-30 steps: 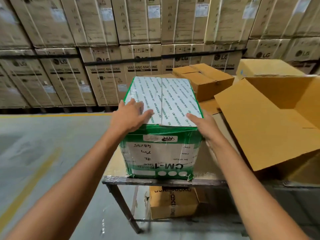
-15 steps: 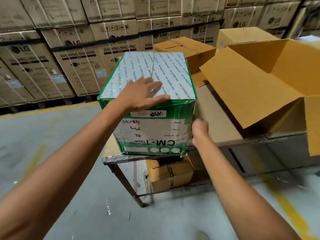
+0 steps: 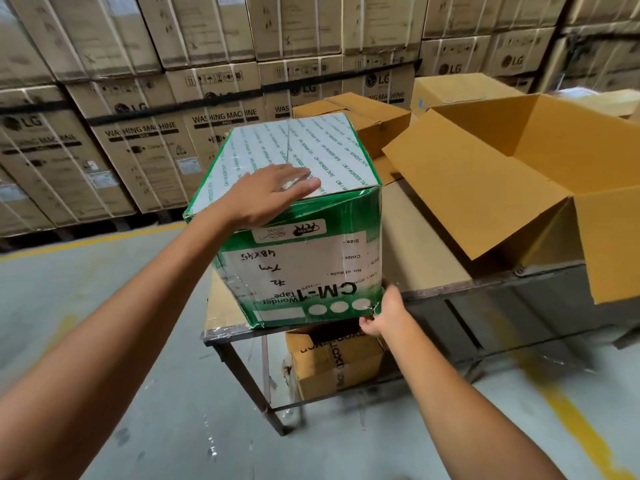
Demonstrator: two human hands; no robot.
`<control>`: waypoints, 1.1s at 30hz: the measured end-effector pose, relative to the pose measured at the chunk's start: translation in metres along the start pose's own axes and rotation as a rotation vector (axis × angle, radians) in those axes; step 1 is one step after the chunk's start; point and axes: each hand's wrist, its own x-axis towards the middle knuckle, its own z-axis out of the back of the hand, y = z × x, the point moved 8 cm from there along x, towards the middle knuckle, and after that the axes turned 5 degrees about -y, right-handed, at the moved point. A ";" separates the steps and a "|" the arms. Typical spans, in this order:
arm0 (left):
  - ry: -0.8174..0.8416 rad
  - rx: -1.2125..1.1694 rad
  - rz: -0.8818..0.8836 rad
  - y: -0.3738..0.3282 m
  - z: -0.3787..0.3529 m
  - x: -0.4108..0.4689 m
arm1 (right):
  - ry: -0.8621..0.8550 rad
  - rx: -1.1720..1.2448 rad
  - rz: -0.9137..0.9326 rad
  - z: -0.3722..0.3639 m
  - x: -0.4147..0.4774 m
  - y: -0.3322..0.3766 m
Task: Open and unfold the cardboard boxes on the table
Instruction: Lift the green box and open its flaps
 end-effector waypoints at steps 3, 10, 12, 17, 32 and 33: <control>-0.064 -0.111 0.015 0.002 0.018 -0.003 | 0.055 0.057 0.089 -0.005 -0.013 0.038; -0.210 -0.635 0.211 0.044 0.015 -0.016 | 0.047 0.226 0.402 -0.016 -0.032 0.134; -0.210 -0.916 0.391 0.064 -0.003 -0.024 | -0.035 0.195 0.499 -0.016 -0.049 0.149; -0.081 -1.413 0.761 0.089 -0.056 -0.048 | -0.068 -0.121 0.820 -0.046 -0.085 0.172; -0.130 -2.062 0.878 0.097 -0.107 -0.070 | -0.240 -0.626 1.491 -0.105 -0.228 0.194; -0.080 -2.052 0.900 0.097 -0.116 -0.071 | -0.244 -0.628 1.525 -0.106 -0.230 0.190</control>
